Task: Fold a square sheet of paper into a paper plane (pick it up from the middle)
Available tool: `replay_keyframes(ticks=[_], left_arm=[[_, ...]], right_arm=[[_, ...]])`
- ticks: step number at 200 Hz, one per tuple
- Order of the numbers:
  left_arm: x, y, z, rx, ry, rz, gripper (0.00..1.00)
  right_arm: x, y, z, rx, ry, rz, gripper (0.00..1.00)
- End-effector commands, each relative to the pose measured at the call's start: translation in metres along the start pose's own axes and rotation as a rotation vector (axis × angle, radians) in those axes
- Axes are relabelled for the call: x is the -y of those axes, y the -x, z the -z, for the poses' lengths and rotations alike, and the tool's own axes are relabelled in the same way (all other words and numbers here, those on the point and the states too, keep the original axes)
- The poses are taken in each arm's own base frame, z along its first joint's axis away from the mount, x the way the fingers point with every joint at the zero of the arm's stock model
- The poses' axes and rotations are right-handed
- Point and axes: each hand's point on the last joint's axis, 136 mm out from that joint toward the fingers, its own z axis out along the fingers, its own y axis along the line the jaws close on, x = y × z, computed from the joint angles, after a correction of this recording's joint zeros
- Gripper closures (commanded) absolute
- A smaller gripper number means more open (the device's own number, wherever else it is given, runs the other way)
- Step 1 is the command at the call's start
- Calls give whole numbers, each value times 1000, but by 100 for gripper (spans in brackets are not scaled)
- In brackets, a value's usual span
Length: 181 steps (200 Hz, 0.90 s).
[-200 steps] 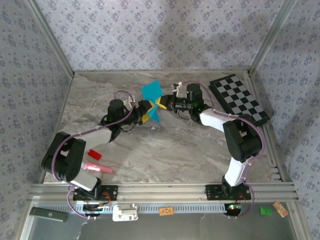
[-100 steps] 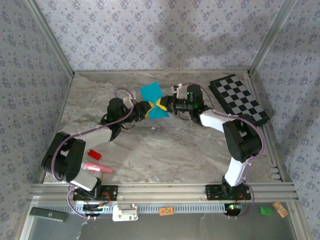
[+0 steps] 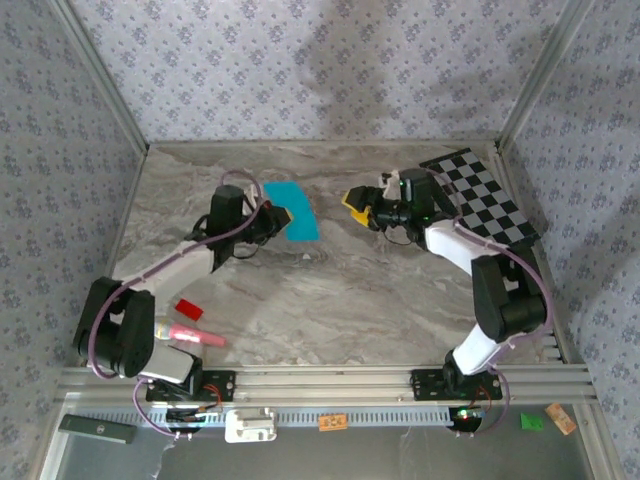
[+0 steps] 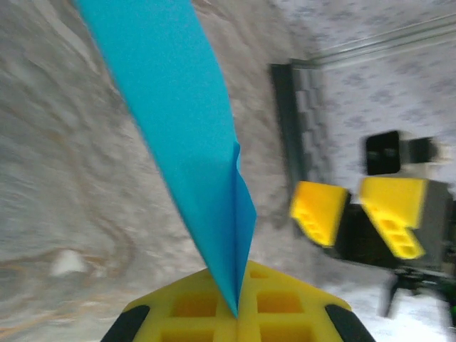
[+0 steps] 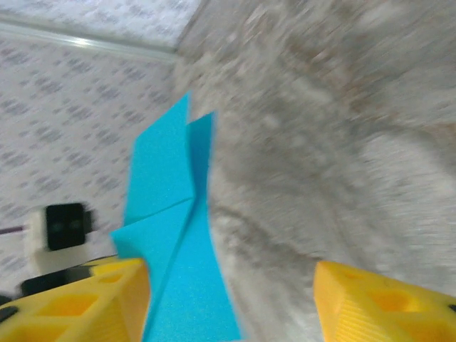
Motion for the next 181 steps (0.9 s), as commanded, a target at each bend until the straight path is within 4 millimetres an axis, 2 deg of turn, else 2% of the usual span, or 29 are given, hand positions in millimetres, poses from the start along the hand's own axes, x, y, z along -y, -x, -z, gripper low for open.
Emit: replay_keyframes(ticks=[1,29,49,81,99,117,137,160,181], left_arm=[[-44,-4,31,-32,404,-223,96],[-66,7,51,-45,744,-364,94],[-72,15,54,-38,911,-442,93],[-75,26,50,-19,1148,-568,94],[-79,25,37,-32,1215,-606,94],[-86,16,19,-62,1221,-595,94],[-94,-2,-8,-126,1175,-560,90],[-95,-28,-40,-214,1040,-479,85],[-88,-49,-66,-291,888,-400,75]], right_arm=[[21,4,24,68,-217,138,31],[29,14,38,137,-303,166,22],[32,15,40,151,-310,149,20],[45,16,44,165,-333,107,20],[54,18,50,182,-350,79,20],[63,20,56,201,-364,54,20],[71,22,63,219,-377,34,20],[77,22,68,224,-384,18,20],[81,23,70,225,-388,13,20]])
